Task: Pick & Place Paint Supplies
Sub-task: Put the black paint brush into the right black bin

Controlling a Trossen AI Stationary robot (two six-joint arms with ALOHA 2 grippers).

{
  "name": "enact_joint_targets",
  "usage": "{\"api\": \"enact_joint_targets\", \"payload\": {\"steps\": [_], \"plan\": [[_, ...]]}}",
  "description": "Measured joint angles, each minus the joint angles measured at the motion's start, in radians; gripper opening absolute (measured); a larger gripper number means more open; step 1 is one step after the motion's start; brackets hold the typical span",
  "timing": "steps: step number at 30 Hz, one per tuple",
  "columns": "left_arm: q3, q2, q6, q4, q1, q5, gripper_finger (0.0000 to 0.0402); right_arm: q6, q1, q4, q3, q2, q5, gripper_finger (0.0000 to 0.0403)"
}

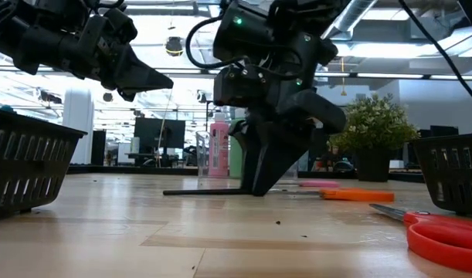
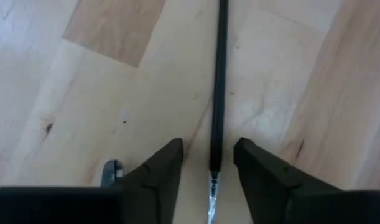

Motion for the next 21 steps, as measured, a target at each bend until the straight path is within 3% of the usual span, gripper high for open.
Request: {"api": "enact_joint_targets", "payload": {"steps": [7,21], "plan": [[0.000,0.000,0.001,0.000,0.000,0.000,0.0000,-0.015,0.038,-0.028,0.001,-0.001,0.033,0.0015],[0.000,0.000,0.001,-0.001,0.000,0.000,0.0000,-0.029,0.075,-0.022,-0.003,-0.011,0.071,0.0002]]}}
